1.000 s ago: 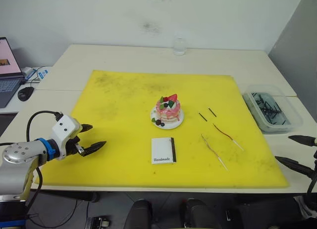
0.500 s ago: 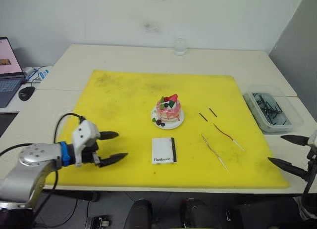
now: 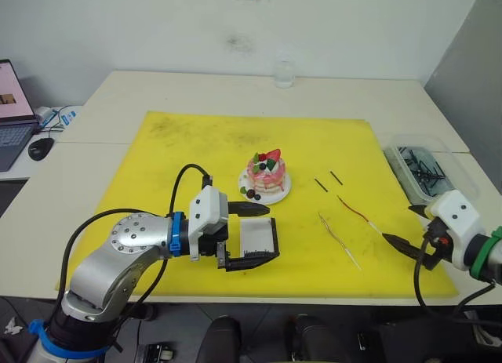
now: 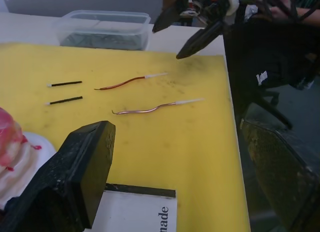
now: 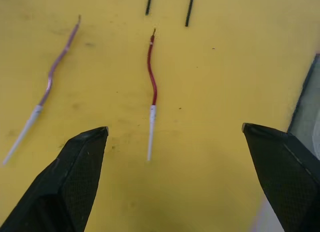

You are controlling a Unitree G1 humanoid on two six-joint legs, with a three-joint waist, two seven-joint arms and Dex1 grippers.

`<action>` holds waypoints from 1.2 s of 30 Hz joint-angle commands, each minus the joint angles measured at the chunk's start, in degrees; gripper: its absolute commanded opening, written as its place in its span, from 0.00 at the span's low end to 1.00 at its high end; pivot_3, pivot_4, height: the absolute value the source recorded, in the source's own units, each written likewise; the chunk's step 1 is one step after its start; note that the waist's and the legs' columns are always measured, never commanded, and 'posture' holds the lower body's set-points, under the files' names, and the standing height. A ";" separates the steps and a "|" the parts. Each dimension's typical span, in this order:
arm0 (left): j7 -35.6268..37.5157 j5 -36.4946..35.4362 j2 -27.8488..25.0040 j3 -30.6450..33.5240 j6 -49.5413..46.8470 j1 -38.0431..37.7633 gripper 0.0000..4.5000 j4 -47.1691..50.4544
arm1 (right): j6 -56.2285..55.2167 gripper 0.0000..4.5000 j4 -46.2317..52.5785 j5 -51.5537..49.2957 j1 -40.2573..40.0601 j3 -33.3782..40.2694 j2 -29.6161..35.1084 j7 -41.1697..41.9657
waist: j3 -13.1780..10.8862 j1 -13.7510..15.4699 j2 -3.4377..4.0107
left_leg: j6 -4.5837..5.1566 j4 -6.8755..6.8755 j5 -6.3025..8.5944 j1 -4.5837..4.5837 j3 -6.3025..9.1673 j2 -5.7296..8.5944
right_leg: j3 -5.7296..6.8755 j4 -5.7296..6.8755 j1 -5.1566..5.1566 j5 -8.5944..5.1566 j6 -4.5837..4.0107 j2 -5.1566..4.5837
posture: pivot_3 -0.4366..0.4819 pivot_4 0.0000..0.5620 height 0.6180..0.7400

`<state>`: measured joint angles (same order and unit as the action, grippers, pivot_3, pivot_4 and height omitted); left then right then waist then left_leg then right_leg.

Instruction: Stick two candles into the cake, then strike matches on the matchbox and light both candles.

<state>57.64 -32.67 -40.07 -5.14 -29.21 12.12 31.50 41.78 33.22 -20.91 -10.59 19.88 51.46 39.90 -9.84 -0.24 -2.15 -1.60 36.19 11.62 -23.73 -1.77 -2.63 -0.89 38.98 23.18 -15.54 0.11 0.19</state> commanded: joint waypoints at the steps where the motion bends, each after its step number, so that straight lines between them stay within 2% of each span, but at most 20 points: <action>1: 0.67 0.26 0.16 -0.60 1.27 1.63 1.00 0.31 | 0.03 1.00 -1.54 1.95 1.79 -2.76 -0.40 -1.70 | 0.00 0.03 0.00 | 0.00 0.00 0.00 -0.01 0.00 0.00 | 0.01 0.00 0.01 -0.01 -0.01 0.00 | 0.48 0.27 1.00; 13: 0.94 0.49 0.28 -1.94 1.93 2.76 1.00 -0.29 | -0.44 1.00 -8.16 4.60 5.17 -8.96 -3.92 -3.78 | 0.00 0.00 0.00 | 0.00 0.01 0.00 -0.01 0.01 -0.03 | 0.00 0.00 0.00 0.00 0.00 0.04 | 0.48 0.27 1.00; 16: 1.34 0.75 0.17 -2.17 2.26 2.87 1.00 -0.66 | -0.78 0.80 -9.88 5.01 6.01 -10.01 -4.61 -4.10 | 0.01 -0.03 0.00 | 0.00 0.01 0.00 0.00 0.01 -0.02 | -0.01 0.00 0.00 0.01 0.01 0.05 | 0.48 0.27 1.00; 20: 1.74 1.08 0.13 -2.36 2.50 3.05 1.00 -0.95 | -0.03 0.48 -10.85 5.18 5.88 -10.97 -4.70 -3.75 | 0.01 -0.06 0.00 | 0.01 0.10 0.00 0.02 0.01 -0.04 | -0.03 0.02 -0.03 0.04 0.05 0.05 | 0.48 0.27 1.00; 26: 2.14 1.51 -0.04 -2.01 2.65 2.48 1.00 -0.82 | 1.12 0.04 -10.07 3.99 5.18 -10.34 -4.93 -3.31 | 0.01 -0.02 -0.01 | 0.02 0.49 0.00 -0.06 0.03 -0.06 | -0.08 0.02 -0.13 0.00 -0.03 0.03 | 0.48 0.27 1.00; 27: 2.09 1.44 -0.15 -1.92 2.53 2.23 1.00 -0.64 | 1.63 0.00 -9.61 3.42 5.08 -10.04 -5.07 -3.12 | 0.01 -0.02 -0.01 | 0.03 0.54 0.00 -0.07 0.04 -0.06 | -0.08 0.02 -0.15 0.00 -0.03 0.03 | 0.48 0.27 1.00; 36: 1.34 0.04 -2.63 1.21 0.76 -2.87 1.00 0.27 | 7.57 0.00 -4.19 -2.28 3.37 -4.97 -4.79 -1.53 | 0.00 0.08 0.00 | 0.06 0.56 0.02 -0.09 0.13 -0.07 | -0.01 0.01 -0.21 -0.03 -0.09 -0.21 | 0.48 0.27 1.00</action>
<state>59.18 -31.55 -41.76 -6.06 -28.39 9.68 30.06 47.42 26.79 -21.43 -6.37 12.45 46.05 37.54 -9.84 -0.16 -2.15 -1.53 36.73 11.64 -23.83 -1.63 -2.70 -0.89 39.00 22.99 -15.57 0.03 -0.02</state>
